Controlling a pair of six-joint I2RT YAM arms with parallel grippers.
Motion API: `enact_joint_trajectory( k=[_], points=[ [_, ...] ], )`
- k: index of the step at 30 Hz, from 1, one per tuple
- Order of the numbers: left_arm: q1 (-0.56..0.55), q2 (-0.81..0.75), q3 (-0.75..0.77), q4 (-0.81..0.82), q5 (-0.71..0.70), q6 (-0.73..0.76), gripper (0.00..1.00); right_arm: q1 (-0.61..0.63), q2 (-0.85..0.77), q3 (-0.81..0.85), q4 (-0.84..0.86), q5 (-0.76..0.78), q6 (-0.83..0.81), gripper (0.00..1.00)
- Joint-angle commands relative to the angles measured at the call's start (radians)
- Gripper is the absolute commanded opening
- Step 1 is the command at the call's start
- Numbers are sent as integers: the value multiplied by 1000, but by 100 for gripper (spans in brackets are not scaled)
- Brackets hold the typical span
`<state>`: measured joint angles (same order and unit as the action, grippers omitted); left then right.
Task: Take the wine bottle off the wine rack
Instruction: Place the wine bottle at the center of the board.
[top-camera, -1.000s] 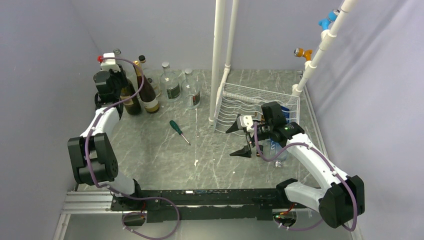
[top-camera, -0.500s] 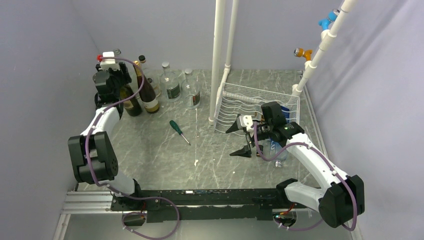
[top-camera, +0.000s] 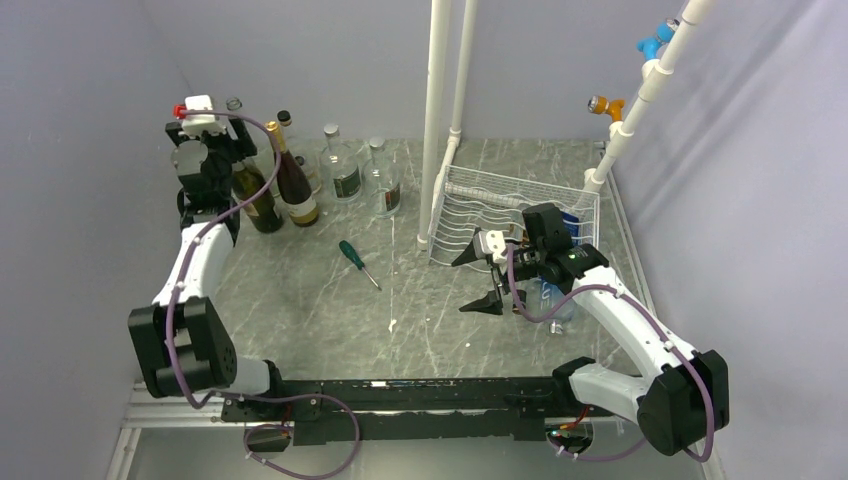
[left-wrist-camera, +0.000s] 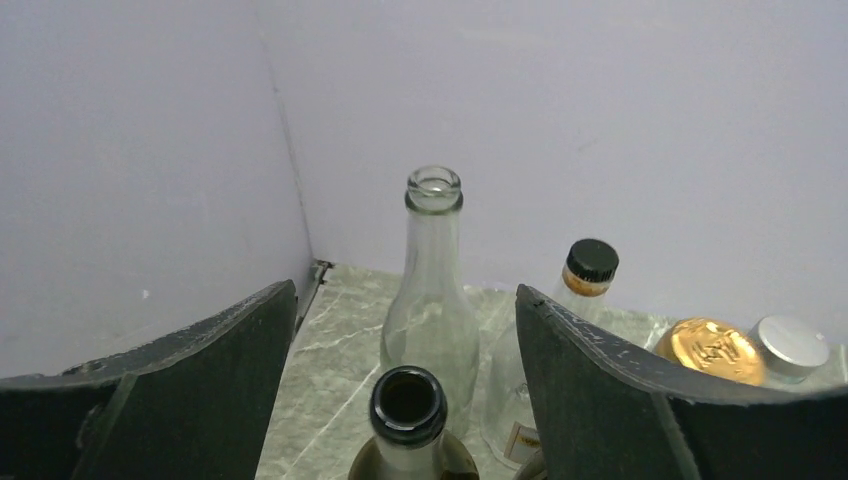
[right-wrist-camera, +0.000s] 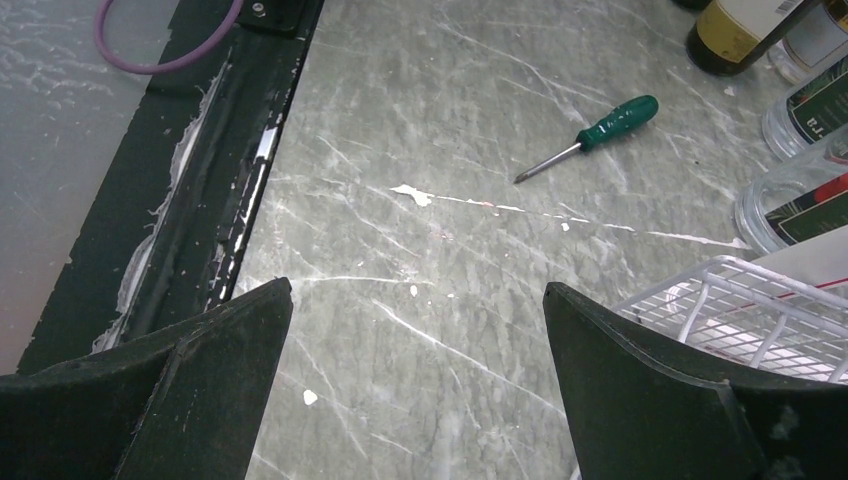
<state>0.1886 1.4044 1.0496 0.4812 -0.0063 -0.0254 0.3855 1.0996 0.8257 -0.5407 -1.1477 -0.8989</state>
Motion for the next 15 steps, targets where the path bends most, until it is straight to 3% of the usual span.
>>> enact_joint_trajectory(
  k=[1, 4, 15],
  points=[
    [4, -110, -10, -52, -78, -53, 89, -5, -20, 38, 3, -9, -23, 100],
    [4, -183, -52, -102, -96, -115, 99, -7, -26, 37, 1, -6, -26, 100],
    [11, -441, -220, -302, -4, -393, 100, -17, -50, 43, -31, -5, -56, 100]
  ],
)
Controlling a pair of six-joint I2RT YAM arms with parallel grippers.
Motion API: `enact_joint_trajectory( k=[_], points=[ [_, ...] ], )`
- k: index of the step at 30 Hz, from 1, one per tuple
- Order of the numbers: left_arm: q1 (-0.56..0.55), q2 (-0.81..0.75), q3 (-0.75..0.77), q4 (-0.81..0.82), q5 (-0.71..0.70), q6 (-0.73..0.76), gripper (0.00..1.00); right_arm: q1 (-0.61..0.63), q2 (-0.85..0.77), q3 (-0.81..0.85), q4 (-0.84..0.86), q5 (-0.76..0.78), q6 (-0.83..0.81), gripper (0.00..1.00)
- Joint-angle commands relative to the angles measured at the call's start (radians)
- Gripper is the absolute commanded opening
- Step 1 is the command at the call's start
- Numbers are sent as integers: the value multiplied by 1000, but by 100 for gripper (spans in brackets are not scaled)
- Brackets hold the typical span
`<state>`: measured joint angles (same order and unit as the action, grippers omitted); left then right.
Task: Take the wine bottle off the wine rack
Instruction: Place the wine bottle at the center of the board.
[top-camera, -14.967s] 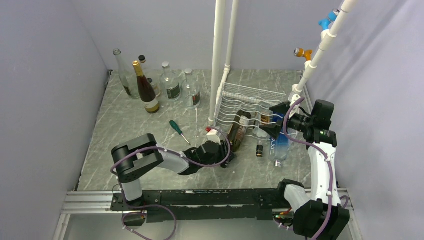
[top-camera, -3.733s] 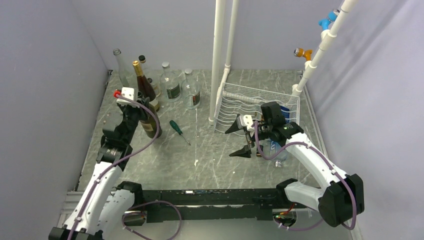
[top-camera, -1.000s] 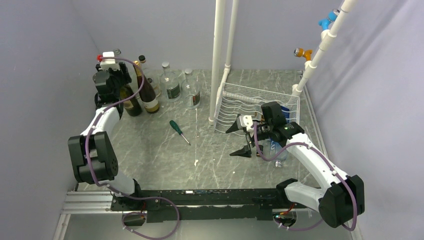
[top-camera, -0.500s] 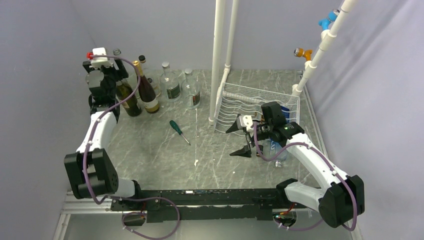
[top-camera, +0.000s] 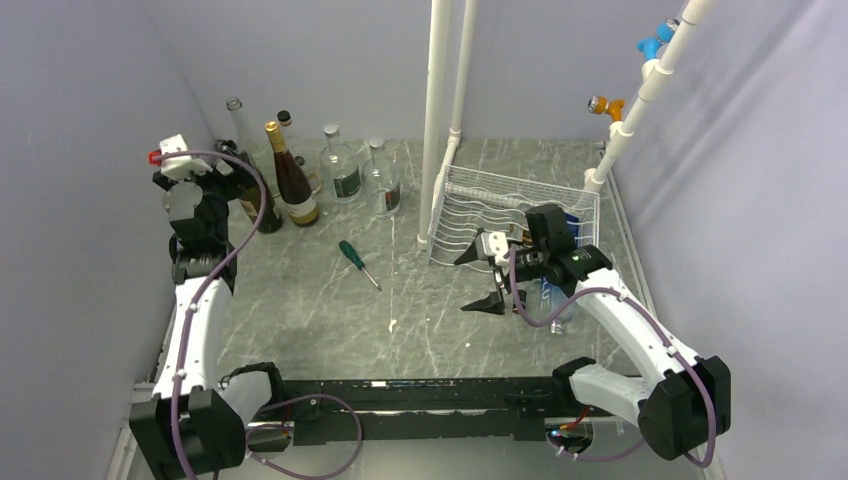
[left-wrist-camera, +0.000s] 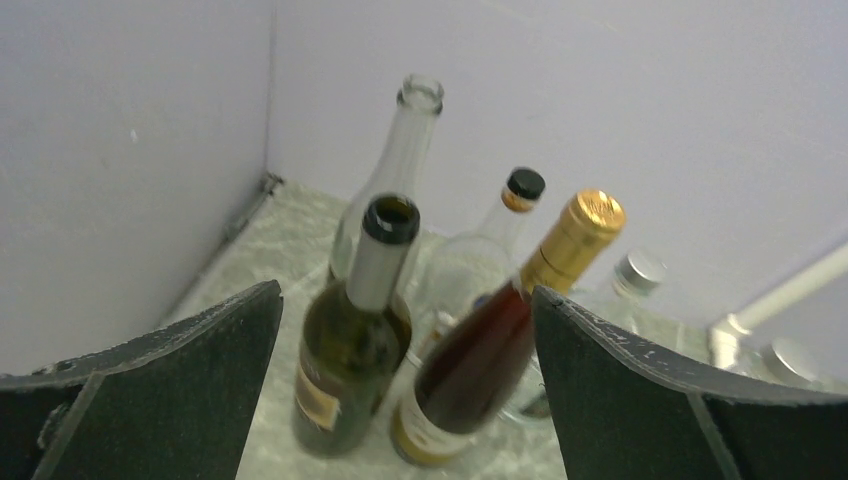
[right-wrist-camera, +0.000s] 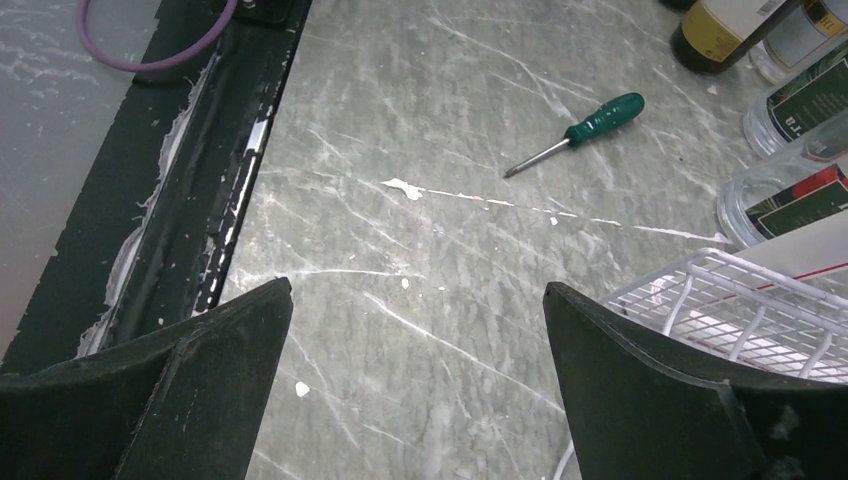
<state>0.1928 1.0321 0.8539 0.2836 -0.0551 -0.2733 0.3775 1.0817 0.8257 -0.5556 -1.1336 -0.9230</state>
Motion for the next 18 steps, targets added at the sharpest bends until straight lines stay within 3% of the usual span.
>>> enact_joint_trajectory(
  k=[1, 8, 18],
  points=[
    [6, -89, -27, -146, 46, -172, 99, -12, -34, 44, -20, -22, -34, 100],
    [7, -182, -61, -385, 161, -330, 99, -26, -42, 57, -53, -35, -54, 100],
    [8, -383, -194, -444, 367, -345, 100, -78, -55, 75, -86, -44, -57, 100]
  ],
)
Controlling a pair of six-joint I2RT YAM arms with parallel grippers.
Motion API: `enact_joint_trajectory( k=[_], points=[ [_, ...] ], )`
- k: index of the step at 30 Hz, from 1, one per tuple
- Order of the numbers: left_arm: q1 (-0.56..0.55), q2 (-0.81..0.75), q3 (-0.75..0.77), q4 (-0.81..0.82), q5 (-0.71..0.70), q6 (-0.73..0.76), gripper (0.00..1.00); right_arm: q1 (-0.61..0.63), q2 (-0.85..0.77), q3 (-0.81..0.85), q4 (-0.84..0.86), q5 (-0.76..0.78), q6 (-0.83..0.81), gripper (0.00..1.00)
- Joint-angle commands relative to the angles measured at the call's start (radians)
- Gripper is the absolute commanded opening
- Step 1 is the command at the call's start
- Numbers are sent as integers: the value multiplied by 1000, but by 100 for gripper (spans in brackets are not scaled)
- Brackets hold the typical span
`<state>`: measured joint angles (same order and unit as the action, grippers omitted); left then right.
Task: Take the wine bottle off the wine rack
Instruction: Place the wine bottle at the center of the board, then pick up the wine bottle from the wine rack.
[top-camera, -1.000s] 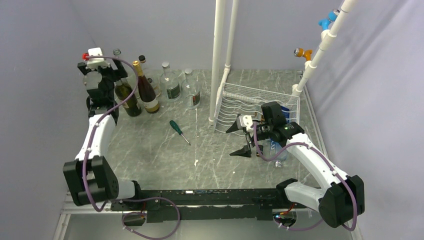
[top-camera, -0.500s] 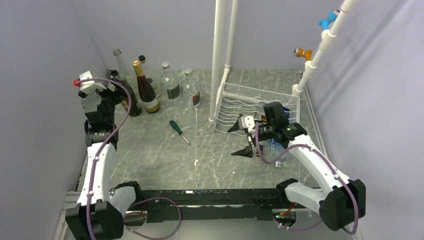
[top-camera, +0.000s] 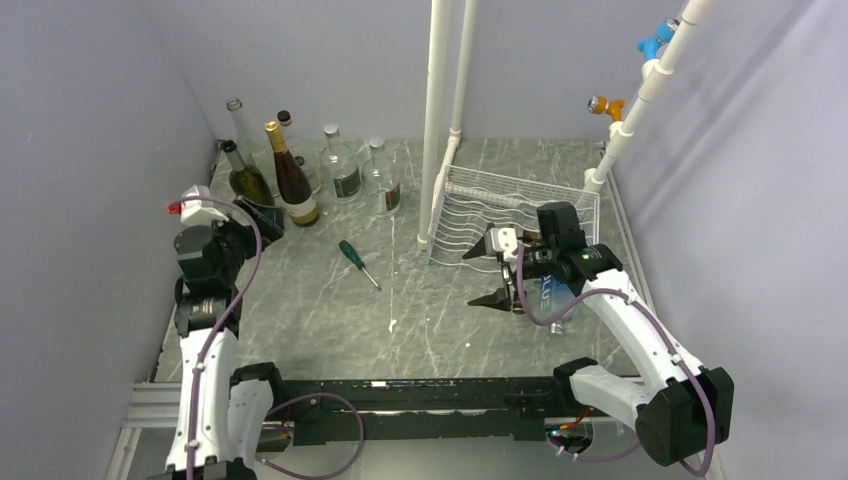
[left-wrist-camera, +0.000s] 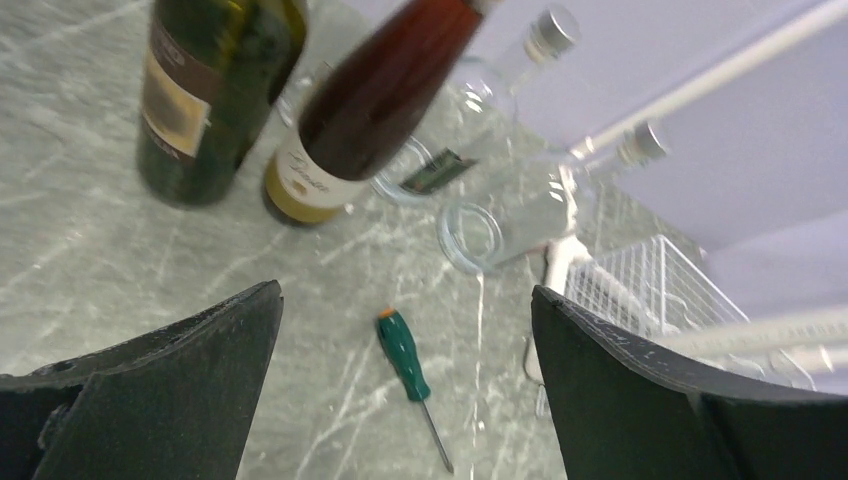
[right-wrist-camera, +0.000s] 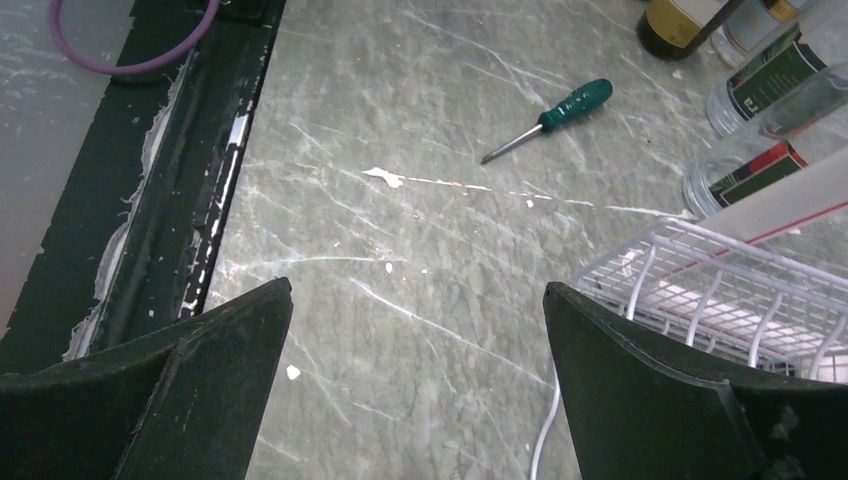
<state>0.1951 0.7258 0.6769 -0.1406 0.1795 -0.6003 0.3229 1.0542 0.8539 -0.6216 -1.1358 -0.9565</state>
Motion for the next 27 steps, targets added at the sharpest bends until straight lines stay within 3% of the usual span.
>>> enact_joint_trajectory(
  k=[1, 12, 18, 23, 27],
  points=[
    [5, -89, -22, -28, 164, -11, 100, -31, -29, 49, -25, -43, -24, 100],
    [4, -158, -116, -15, 488, -81, 100, -117, -43, 63, -64, -72, -35, 100],
    [-37, -190, -145, -2, 540, -92, 100, -172, -47, 66, -70, -95, -27, 100],
    [-180, -198, -178, 49, 485, -131, 100, -201, -42, 66, -64, -105, -12, 100],
    [-364, -182, -200, 110, 394, -152, 100, -224, -42, 65, -61, -113, -5, 100]
  ],
)
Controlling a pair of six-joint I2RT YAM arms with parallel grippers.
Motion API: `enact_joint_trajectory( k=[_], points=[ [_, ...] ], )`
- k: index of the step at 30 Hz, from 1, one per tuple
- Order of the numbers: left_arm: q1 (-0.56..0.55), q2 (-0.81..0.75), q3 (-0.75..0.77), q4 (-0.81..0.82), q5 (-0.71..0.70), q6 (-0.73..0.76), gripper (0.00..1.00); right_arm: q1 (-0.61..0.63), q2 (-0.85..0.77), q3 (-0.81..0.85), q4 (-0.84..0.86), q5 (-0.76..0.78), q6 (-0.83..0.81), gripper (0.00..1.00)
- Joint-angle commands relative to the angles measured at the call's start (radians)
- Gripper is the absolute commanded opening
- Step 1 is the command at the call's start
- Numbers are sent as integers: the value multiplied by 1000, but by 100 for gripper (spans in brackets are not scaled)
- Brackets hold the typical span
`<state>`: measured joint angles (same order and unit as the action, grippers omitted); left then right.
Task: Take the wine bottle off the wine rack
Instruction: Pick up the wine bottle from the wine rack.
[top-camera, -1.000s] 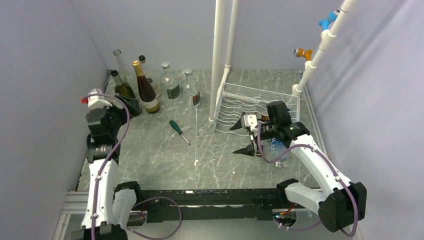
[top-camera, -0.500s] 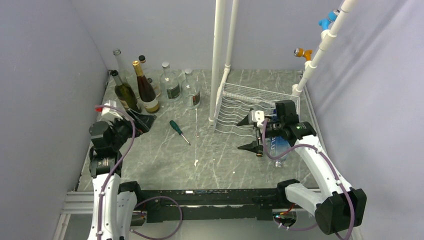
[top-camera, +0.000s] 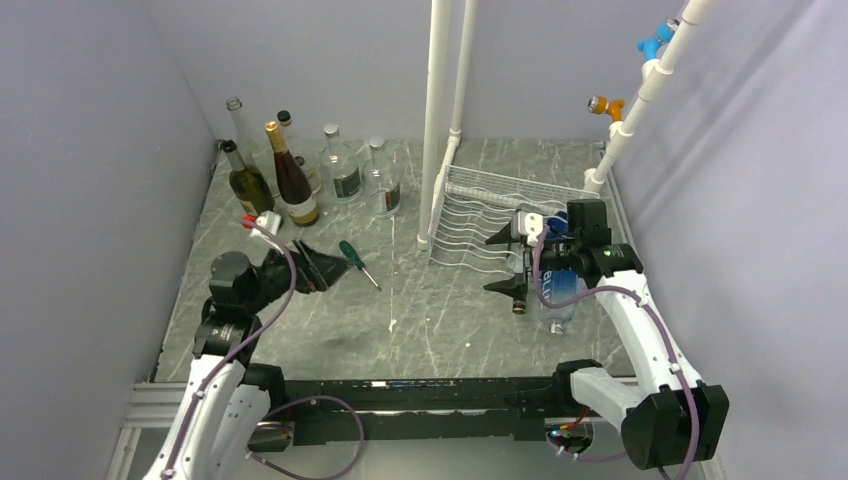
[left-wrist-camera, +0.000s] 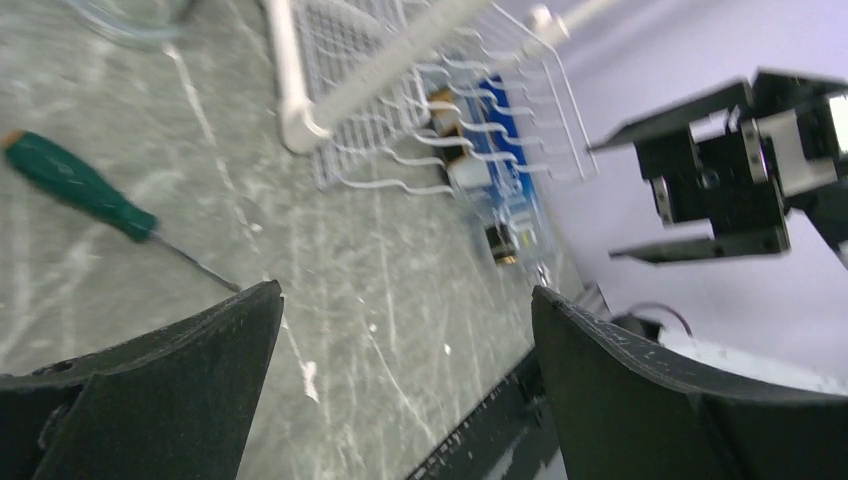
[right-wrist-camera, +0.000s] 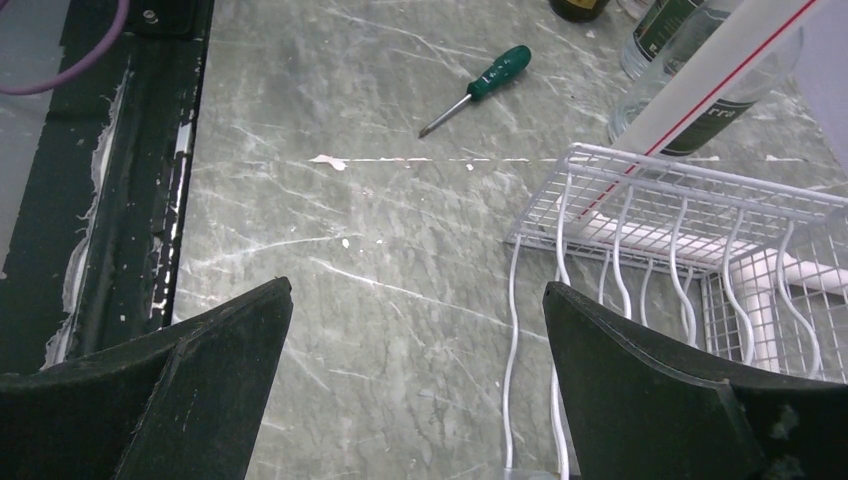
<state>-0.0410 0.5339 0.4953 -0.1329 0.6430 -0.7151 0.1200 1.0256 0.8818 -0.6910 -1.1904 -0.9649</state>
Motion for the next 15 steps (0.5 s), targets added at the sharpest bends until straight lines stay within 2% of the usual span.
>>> enact_joint_trajectory(
  k=[1, 8, 15],
  points=[
    [-170, 17, -25, 120, -88, -41, 100, -29, -14, 37, 8, -60, 4, 100],
    [-438, 106, -82, 318, -245, -74, 100, -54, -14, 36, 10, -66, 8, 100],
    [-668, 276, -85, 497, -421, -47, 100, -66, -15, 32, 13, -69, 11, 100]
  ],
)
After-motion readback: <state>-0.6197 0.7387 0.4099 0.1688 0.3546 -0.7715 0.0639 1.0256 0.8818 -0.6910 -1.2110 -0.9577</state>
